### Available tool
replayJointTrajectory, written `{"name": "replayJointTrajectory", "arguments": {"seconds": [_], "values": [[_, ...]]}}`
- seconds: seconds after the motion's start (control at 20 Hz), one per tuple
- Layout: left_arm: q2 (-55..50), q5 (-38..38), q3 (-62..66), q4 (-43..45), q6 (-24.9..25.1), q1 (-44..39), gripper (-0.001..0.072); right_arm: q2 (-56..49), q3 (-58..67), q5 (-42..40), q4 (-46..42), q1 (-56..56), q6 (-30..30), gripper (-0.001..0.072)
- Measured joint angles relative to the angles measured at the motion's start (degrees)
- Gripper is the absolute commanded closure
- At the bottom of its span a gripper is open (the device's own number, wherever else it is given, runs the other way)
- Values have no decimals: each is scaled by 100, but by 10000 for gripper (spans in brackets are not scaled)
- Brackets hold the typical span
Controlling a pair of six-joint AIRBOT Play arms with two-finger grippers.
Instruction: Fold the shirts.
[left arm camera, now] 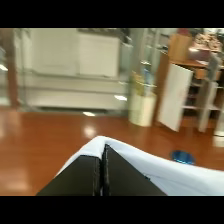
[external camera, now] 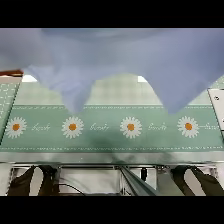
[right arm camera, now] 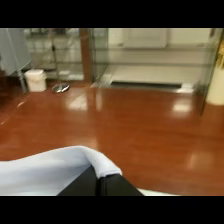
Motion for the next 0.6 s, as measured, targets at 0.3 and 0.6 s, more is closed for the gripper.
{"name": "replayJointTrajectory", "arguments": {"seconds": [0.3,0.6], "values": [[1147,-59,146,2511,-778,-1012,691,750,68,632,-509,0,348,696],[1217,-520,-640,3593,-1307,-1652,691,955,-1001,1191,-457,0,531,696]]}}
